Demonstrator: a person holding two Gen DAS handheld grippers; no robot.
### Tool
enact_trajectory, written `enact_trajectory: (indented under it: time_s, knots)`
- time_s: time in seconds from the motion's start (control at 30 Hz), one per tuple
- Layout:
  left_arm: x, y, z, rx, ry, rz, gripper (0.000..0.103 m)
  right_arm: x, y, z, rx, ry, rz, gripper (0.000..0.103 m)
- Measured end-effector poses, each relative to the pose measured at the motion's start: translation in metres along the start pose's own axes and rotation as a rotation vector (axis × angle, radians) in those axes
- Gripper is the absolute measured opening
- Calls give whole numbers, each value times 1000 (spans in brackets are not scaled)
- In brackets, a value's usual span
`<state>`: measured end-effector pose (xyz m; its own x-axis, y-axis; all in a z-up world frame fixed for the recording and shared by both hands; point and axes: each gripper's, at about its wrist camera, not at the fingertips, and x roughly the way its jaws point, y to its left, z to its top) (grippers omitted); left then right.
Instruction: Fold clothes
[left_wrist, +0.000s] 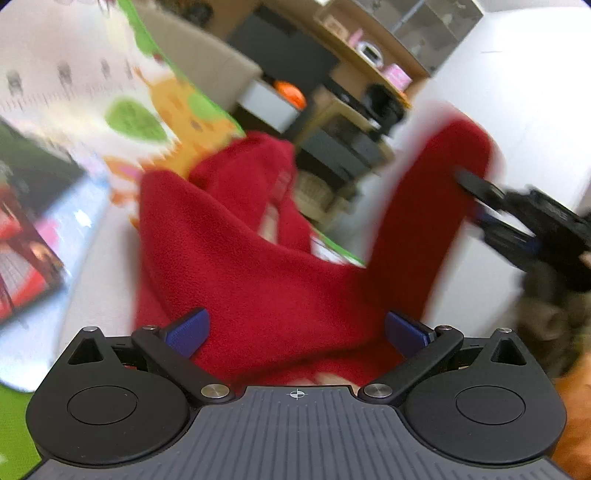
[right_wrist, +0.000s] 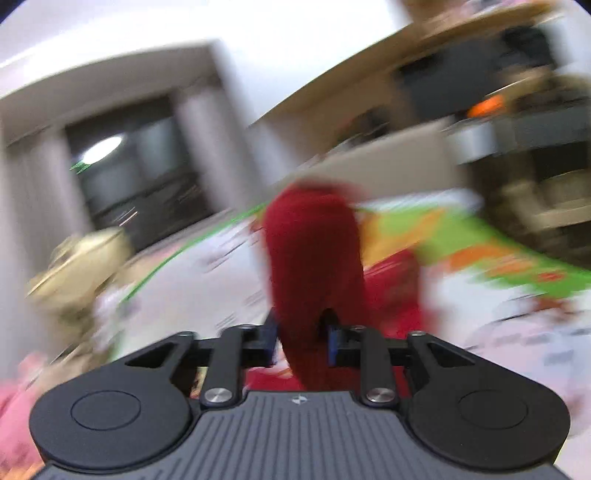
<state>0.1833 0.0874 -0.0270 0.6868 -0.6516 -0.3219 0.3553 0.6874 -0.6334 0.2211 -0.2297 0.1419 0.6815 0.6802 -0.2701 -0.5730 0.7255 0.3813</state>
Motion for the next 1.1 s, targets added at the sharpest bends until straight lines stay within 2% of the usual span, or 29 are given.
enact_trajectory:
  time_s: [0.03, 0.07, 0.1, 0.17, 0.23, 0.37, 0.47, 0.57, 0.6, 0.63, 0.67, 0.7, 0.77, 0.83, 0.9, 1.0, 1.1]
  knots:
    - [-5, -2, 1, 3, 28, -38, 103, 14, 12, -1, -22, 39, 52, 45]
    - [-12, -7, 2, 29, 42, -37, 103, 23, 22, -4, -56, 57, 89, 51]
    - [-19, -12, 3, 57, 53, -30, 103, 31, 32, -6, -91, 71, 123, 62]
    - [-30, -19, 5, 93, 55, 39, 103, 26, 31, -10, -110, 43, 113, 68]
    - [-34, -16, 12, 58, 55, 83, 103, 18, 28, -15, -124, 10, 96, 71]
    - [-15, -7, 31, -54, 40, 117, 103, 0, -9, -29, -73, 21, -84, 72]
    - [11, -8, 39, -68, 15, 200, 103, -24, -42, -49, -44, 26, -221, 77]
    - [34, -13, 41, -43, -7, 291, 102, -42, -70, -77, 58, 5, -267, 80]
    - [38, -15, 40, -32, -13, 315, 96, -46, -79, -85, 94, 2, -275, 80]
    - [42, -17, 39, -12, -13, 342, 75, -48, -88, -95, 133, 1, -283, 80]
    - [46, -21, 38, 25, -7, 376, 66, -49, -96, -104, 168, 1, -288, 80]
    - [50, -26, 37, 66, 0, 409, 66, -45, -101, -110, 196, 1, -292, 80]
    - [58, -46, 34, 228, 7, 444, 63, -45, -112, -119, 263, -4, -279, 80]
    - [63, -73, 34, 413, -18, 445, 43, -47, -119, -125, 312, -19, -268, 80]
    - [59, -100, 38, 579, -93, 424, 28, -51, -122, -125, 335, -45, -263, 81]
    - [41, -122, 43, 757, -230, 424, 28, -57, -124, -126, 359, -73, -256, 83]
    - [32, -95, 37, 761, -167, 488, 36, -59, -125, -126, 379, -73, -250, 85]
